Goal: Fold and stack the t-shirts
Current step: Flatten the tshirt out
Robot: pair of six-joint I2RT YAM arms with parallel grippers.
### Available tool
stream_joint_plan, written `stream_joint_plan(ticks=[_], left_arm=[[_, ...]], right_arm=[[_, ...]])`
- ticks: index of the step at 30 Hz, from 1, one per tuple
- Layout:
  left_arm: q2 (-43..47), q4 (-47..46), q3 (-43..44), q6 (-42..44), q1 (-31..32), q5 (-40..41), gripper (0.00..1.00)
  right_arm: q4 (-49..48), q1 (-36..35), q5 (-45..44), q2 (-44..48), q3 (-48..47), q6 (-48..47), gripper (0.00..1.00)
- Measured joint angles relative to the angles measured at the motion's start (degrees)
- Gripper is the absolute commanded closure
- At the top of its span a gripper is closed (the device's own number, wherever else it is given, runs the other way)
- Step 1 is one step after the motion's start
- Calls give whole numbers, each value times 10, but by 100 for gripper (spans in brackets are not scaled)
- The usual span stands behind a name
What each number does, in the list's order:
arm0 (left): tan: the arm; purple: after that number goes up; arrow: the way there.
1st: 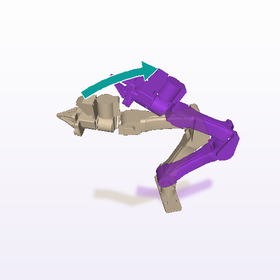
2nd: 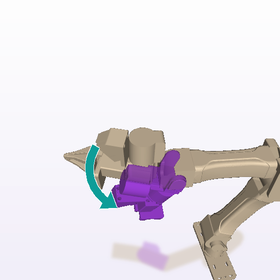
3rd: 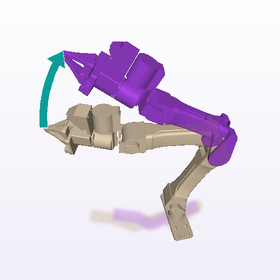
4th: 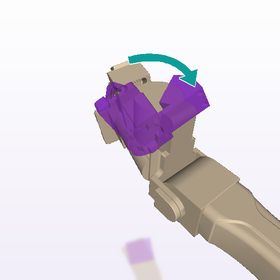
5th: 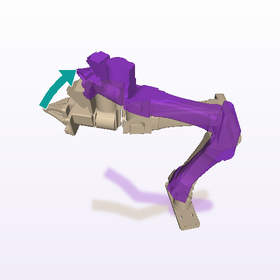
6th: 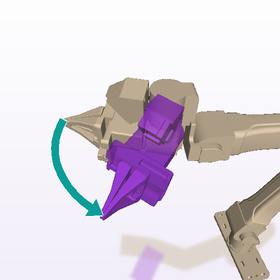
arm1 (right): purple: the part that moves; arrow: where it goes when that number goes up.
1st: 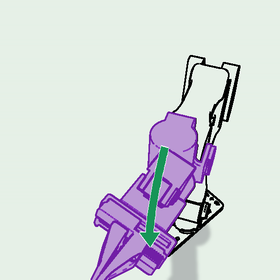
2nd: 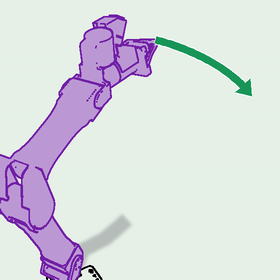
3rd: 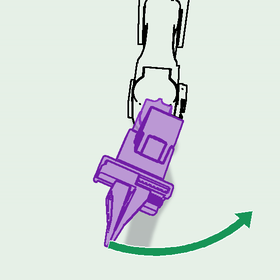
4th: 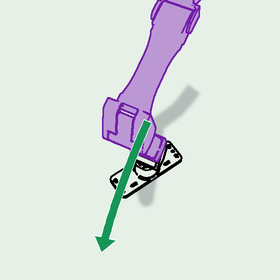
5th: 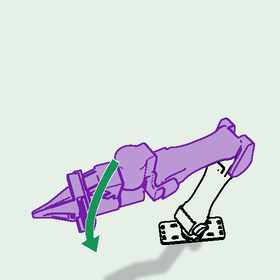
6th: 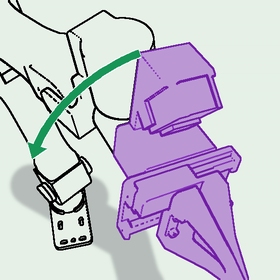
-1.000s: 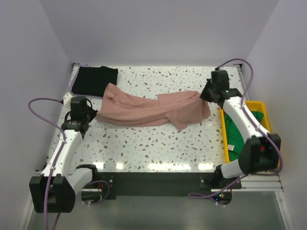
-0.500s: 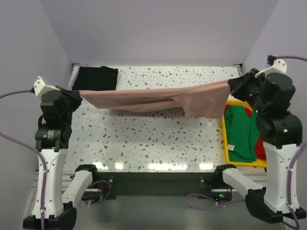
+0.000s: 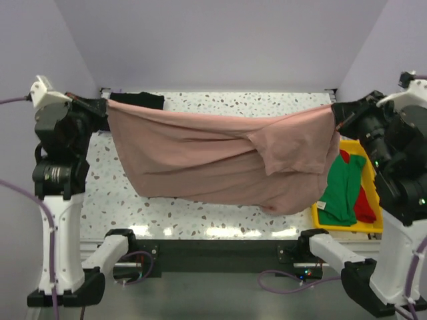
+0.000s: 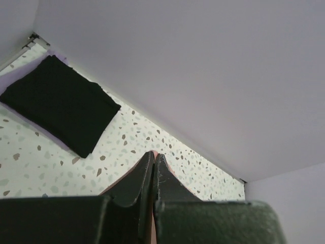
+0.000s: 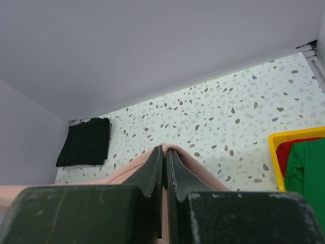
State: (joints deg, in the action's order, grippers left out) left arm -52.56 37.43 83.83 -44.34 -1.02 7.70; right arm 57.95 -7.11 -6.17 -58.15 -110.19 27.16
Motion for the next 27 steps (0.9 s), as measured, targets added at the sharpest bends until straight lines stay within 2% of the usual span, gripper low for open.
stream_joint_plan(ticks=[6, 9, 13, 15, 18, 20, 22, 27], left_arm=[[-193, -98, 35, 2, 0, -43, 100], [-315, -128, 123, 5, -1, -61, 100], [-462, -143, 318, 5, -7, -89, 100], [-511, -158, 407, 4, -15, -107, 100], [-529, -187, 464, -1, -34, -129, 100], [-516, -212, 462, -4, -52, -140, 100], [-487, -242, 420, -5, -68, -146, 100], [-367, -293, 193, -6, -82, -151, 100]], right_arm=[[-110, 0, 33, -137, 23, 2, 100], [-161, 0, 45, -263, -28, 5, 100], [-190, 0, 54, -399, -147, 14, 100], [-200, 0, 57, -431, -198, 19, 100], [-229, 2, 57, -431, -237, 29, 100], [-260, 3, 58, -406, -223, 33, 100], [-282, 5, 57, -367, -179, 36, 100], [-324, 11, 62, -247, 38, 46, 100]])
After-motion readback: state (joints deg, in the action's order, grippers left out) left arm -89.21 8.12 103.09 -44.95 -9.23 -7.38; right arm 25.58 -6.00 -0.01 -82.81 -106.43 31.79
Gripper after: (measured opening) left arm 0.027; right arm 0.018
